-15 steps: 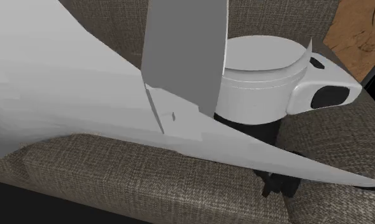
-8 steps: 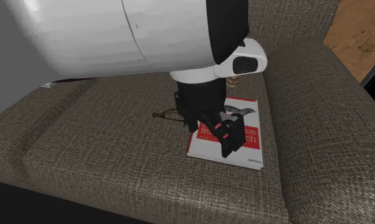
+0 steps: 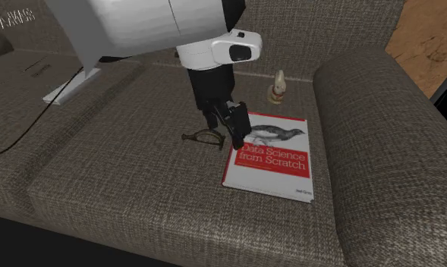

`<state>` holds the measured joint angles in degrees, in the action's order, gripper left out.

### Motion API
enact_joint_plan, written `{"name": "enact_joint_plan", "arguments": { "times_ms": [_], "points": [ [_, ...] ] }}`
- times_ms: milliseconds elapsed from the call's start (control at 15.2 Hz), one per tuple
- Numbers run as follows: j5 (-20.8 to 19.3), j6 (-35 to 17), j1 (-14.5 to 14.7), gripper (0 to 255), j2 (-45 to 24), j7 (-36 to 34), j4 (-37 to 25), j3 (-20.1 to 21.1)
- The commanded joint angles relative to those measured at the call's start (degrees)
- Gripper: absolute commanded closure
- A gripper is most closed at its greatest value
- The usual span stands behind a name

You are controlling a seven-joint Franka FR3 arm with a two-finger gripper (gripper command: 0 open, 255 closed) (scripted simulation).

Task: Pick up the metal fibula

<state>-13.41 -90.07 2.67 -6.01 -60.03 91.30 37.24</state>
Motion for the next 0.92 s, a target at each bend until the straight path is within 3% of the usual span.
{"name": "enact_joint_plan", "arguments": {
  "times_ms": [0,66,726,792,858],
  "points": [
    [-4.17,2.58,2.8,0,-7.19,-4.88,-7.07,0.97],
    [-5.9,3.99,4.53,0,-10.3,-6.6,-10.52,0.89],
    [-5.48,-2.09,3.68,0,-9.54,-7.41,-3.78,0.46],
    [-5.48,-2.1,3.69,255,-9.54,-7.43,-3.76,0.46],
    [-5.49,-2.11,3.69,255,-9.56,-7.44,-3.76,0.46]
  ]
}}
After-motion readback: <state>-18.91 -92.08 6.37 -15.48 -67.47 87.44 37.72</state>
